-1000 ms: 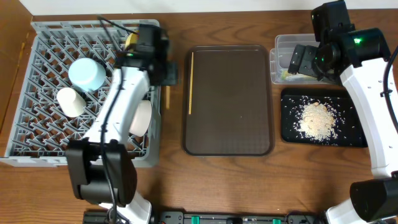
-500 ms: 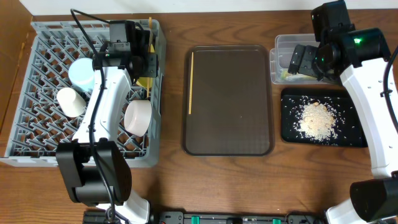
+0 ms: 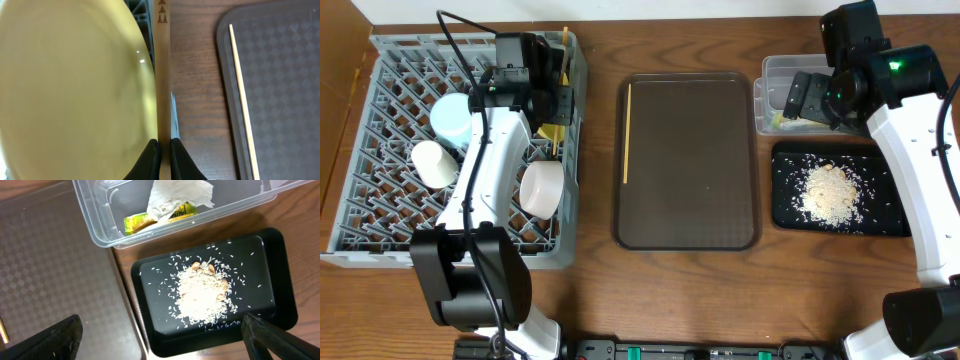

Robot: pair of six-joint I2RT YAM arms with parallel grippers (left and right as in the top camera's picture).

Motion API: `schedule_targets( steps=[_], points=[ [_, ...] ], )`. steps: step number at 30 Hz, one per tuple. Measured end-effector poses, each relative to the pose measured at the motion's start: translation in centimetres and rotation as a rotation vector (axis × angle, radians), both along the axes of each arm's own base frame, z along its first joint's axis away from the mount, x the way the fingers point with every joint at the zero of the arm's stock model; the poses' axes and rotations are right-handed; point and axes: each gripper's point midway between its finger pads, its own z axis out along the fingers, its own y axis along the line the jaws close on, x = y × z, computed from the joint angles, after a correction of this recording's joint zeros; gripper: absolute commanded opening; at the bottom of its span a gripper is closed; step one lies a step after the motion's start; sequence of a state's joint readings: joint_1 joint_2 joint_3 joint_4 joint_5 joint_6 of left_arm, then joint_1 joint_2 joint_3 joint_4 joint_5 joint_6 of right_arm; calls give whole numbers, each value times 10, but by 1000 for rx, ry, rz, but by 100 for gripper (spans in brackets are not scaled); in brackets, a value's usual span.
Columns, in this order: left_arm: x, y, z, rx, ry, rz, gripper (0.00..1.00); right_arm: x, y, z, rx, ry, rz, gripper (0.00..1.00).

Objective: Sort waste into correct bins and load items into the dishwasher
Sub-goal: 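Insert the chopstick upright into the rack beside the yellow plate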

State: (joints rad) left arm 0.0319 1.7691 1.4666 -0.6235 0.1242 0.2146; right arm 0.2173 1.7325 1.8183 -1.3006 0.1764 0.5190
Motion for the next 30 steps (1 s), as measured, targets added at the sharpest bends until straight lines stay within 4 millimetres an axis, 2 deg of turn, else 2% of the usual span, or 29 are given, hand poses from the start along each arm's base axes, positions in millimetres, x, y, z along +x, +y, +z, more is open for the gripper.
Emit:
schedule_targets(
  steps=[5, 9, 12, 14, 15, 16, 24, 25, 29, 30],
  points=[
    [-1, 5, -2, 26, 5, 16, 8, 0, 0, 0, 0, 0, 0, 99],
    [-6, 8, -13, 39, 28, 25, 9, 0, 0, 0, 0, 0, 0, 99],
    [-8, 8, -18, 39, 34, 32, 17, 0, 0, 0, 0, 0, 0, 99],
    [-7, 9, -18, 35, 26, 42, 17, 0, 0, 0, 0, 0, 0, 99],
    [-6, 9, -18, 34, 21, 45, 24, 0, 0, 0, 0, 0, 0, 99],
    [-4, 9, -17, 32, 15, 47, 25, 0, 0, 0, 0, 0, 0, 99],
    [-2, 9, -15, 24, 3, 61, 28, 0, 0, 0, 0, 0, 0, 99],
    [-1, 9, -15, 20, 0, 67, 31, 0, 0, 0, 0, 0, 0, 99],
    [0, 9, -14, -5, -5, 107, 34, 0, 0, 0, 0, 0, 0, 99],
    [0, 9, -13, -15, -6, 122, 38, 0, 0, 0, 0, 0, 0, 99]
  ],
)
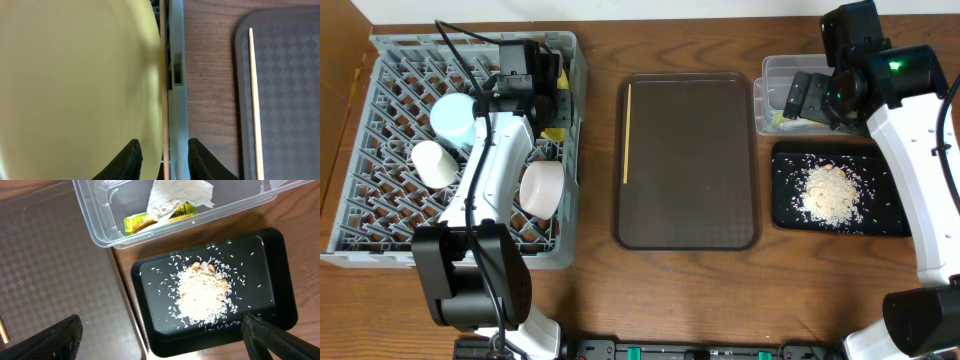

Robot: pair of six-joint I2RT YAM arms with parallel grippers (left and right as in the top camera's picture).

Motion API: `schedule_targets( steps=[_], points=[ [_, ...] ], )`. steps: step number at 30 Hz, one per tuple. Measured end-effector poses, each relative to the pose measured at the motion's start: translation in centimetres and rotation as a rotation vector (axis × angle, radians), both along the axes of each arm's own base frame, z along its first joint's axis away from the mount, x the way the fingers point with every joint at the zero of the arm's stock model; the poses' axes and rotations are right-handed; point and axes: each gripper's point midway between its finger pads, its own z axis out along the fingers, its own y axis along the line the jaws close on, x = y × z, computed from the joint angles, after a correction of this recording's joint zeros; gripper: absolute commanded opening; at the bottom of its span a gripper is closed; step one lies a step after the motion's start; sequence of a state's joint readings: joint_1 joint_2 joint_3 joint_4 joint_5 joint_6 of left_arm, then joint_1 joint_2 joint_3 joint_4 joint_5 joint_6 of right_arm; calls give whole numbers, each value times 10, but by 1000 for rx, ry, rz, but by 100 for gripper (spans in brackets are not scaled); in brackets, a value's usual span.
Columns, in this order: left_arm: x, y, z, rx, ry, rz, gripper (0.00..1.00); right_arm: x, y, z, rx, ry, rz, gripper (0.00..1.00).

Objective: Sort waste into correct bins and load items into the dishwasher
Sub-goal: 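Insert the chopstick upright into the rack beside the yellow plate, then release the chopstick and swing the left gripper back to the tray, then lower the left gripper onto the second chopstick on the tray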

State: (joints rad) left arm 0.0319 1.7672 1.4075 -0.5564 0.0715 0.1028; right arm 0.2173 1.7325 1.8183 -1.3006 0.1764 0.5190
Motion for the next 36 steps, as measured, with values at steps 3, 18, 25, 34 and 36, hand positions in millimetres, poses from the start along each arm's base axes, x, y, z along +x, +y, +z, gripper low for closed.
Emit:
schedule_targets(
  steps=[3, 18, 25, 34, 36],
  points=[
    [-2, -3, 7, -35, -10, 29, 56, 0, 0, 0, 0, 0, 0, 99],
    [-40, -72, 97, -383, -140, -188, 84, 0, 0, 0, 0, 0, 0, 99],
    [-49, -95, 87, -425, -75, -228, 77, 0, 0, 0, 0, 0, 0, 99],
    [-44, -127, 3, -229, 125, -171, 70, 0, 0, 0, 0, 0, 0, 99],
    [-41, -134, -16, -203, 152, -164, 66, 0, 0, 0, 0, 0, 0, 99]
  ],
)
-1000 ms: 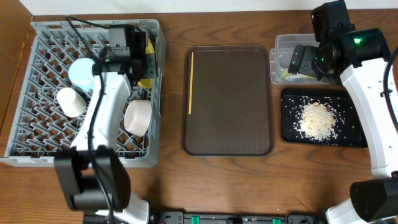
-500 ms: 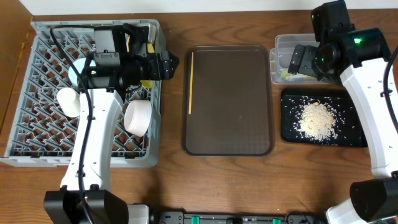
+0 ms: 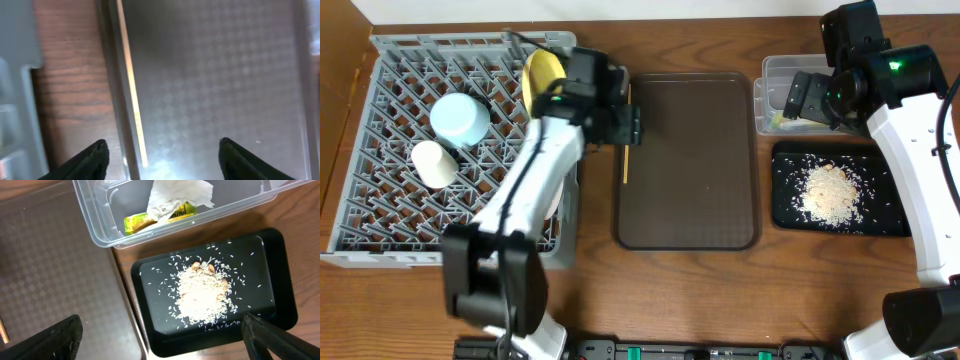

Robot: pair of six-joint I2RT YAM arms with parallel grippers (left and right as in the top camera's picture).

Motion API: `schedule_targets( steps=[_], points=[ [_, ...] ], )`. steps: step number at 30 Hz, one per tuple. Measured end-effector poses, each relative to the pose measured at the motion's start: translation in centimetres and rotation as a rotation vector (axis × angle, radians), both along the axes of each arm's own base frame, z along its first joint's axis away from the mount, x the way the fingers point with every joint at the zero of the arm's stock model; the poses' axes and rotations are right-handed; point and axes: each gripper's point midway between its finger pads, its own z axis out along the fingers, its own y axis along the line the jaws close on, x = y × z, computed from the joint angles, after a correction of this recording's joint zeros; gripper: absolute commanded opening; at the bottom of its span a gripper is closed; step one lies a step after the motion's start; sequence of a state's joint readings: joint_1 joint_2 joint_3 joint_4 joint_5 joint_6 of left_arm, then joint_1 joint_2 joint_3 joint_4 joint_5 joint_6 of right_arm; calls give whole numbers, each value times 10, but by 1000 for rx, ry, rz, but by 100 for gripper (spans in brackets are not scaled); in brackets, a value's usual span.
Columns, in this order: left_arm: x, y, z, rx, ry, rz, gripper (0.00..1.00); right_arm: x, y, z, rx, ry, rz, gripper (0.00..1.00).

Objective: Sort waste into correct bins and load items into the dishwasher
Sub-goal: 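Lower the left gripper onto the second chopstick on the tray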

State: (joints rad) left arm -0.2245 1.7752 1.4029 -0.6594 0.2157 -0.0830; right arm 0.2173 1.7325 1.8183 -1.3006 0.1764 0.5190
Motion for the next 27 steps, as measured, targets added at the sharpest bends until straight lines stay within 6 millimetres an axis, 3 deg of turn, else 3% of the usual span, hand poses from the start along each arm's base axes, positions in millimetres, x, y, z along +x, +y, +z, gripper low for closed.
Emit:
schedule_targets(
  steps=[4, 8, 15, 19, 22, 27],
  points=[
    [5, -6, -30, 54, 39, 43, 64, 0, 0, 0, 0, 0, 0, 99],
    [8, 4, -58, 135, 81, 140, 64, 0, 0, 0, 0, 0, 0, 99],
    [15, 15, -88, 190, 105, 218, 61, 0, 0, 0, 0, 0, 0, 99],
    [14, 16, -99, 196, 123, 229, 59, 0, 0, 0, 0, 0, 0, 99],
    [18, 14, -98, 186, 111, 230, 53, 0, 0, 0, 0, 0, 0, 99],
    [21, 12, -97, 178, 95, 231, 52, 0, 0, 0, 0, 0, 0, 99]
  ],
)
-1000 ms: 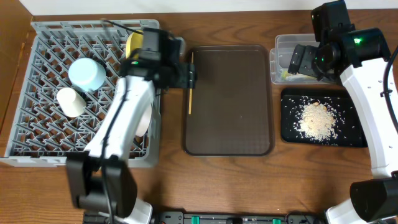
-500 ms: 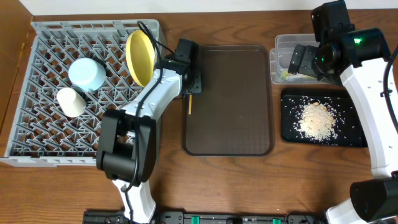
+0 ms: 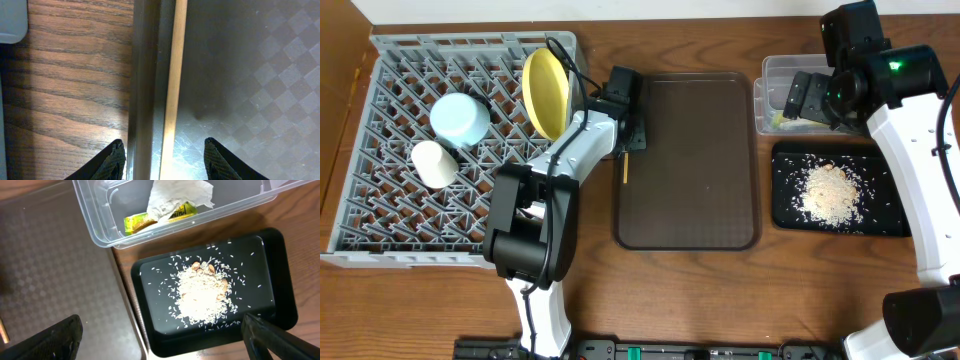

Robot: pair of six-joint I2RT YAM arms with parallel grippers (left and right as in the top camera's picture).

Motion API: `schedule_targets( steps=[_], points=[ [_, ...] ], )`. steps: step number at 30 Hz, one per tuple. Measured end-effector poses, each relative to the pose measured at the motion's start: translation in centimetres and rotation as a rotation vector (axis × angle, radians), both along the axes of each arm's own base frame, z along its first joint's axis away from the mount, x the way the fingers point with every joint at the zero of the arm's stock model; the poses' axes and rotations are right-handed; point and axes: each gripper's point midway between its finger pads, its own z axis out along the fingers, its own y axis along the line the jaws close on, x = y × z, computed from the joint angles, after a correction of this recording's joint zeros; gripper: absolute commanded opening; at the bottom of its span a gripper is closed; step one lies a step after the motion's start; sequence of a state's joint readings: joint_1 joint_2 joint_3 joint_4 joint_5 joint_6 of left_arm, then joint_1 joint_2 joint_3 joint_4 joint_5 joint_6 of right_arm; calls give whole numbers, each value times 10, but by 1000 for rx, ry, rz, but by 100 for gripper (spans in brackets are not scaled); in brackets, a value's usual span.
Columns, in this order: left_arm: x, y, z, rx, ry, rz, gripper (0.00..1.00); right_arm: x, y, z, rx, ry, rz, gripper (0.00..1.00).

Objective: Sort waste into correct bins and load items into the dishwasher
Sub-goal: 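Lower the left gripper onto the second chopstick on the tray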

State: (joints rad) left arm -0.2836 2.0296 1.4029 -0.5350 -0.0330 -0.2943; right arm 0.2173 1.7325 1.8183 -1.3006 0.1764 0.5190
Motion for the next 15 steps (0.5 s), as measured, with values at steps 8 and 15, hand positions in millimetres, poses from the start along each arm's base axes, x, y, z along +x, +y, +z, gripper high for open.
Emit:
schedule_targets(
  steps=[8, 15],
  points=[
    [-7, -10, 1, 83, -8, -27, 52, 0, 0, 0, 0, 0, 0, 99],
    [-11, -29, 3, 121, -34, -64, 53, 0, 0, 0, 0, 0, 0, 99]
  ],
)
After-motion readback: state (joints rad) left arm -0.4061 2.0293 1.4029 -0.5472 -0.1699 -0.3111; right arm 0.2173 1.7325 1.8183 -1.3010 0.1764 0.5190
